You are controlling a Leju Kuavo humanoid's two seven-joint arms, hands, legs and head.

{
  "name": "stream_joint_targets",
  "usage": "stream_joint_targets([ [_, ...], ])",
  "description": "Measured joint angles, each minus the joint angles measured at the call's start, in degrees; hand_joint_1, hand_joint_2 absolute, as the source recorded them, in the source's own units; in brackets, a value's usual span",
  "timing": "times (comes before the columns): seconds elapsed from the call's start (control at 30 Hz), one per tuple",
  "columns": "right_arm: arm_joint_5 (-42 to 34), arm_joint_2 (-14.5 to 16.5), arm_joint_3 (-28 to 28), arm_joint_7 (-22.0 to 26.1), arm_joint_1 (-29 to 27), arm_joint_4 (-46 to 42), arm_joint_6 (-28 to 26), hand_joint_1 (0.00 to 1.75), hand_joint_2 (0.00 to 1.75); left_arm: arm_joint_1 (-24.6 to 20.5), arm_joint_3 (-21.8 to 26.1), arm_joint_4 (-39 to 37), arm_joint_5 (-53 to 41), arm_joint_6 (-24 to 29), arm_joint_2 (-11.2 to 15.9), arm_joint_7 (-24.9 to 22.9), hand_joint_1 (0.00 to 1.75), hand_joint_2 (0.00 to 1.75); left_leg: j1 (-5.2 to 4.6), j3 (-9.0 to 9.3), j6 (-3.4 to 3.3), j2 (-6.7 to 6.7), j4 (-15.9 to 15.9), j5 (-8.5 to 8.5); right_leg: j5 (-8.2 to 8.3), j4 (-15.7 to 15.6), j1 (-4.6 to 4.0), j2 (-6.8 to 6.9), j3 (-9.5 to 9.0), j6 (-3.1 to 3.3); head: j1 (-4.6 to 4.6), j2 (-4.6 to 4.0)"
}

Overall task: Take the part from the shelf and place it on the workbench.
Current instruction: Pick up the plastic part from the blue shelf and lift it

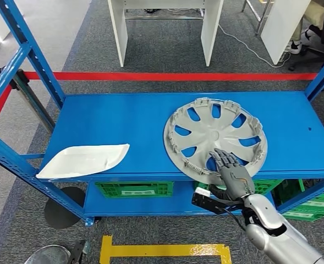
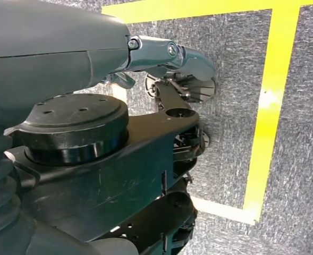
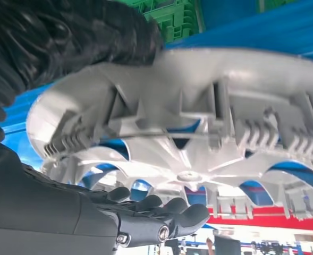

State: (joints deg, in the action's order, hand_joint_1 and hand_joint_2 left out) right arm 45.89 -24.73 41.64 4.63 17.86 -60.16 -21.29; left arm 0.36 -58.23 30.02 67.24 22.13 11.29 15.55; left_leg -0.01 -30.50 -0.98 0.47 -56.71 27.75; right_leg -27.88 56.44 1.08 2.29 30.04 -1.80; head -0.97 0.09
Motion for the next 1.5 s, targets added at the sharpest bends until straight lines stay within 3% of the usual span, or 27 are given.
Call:
stream_joint_targets([
  [0.27,4.0,3.0,-1.2,-1.9,-0.5,4.1,-4.2,0.0,1.75,0.0,0.1,1.2,-0.9,0.9,0.3,-0.9,0.0,1.75,0.0,0.0,0.0,0.0,0.0,0.0,0.0,0.0,0.01,0.0,0.0,0.0,-0.01,0.0],
  [0.43,3.8,4.1,-1.6,-1.4,-0.7,6.2,-2.9,0.0,1.75,0.0,0.3,1.8,-1.7,1.0,0.5,-1.4,0.0,1.75,0.0,0.01,0.0,0.0,0.0,-0.01,0.0,0.0,0.0,0.0,0.0,0.0,-0.01,0.0],
  [1.1,1.8,4.4,-2.5,-0.8,-1.0,7.1,0.0,0.0,1.75,0.0,0.8,1.9,-2.7,0.1,0.7,-1.5,0.0,1.75,0.0,0.05,0.0,0.01,0.0,0.0,0.0,0.0,0.0,-0.03,-0.02,0.0,-0.01,0.0],
  [1.5,3.0,4.6,-3.1,-1.6,-0.6,7.2,-1.0,0.0,1.75,0.0,1.7,1.9,-4.7,-1.2,0.7,-1.8,0.0,1.75,0.0,0.05,0.01,0.01,0.0,-0.01,0.01,0.0,0.01,-0.02,-0.05,0.0,0.0,0.0],
])
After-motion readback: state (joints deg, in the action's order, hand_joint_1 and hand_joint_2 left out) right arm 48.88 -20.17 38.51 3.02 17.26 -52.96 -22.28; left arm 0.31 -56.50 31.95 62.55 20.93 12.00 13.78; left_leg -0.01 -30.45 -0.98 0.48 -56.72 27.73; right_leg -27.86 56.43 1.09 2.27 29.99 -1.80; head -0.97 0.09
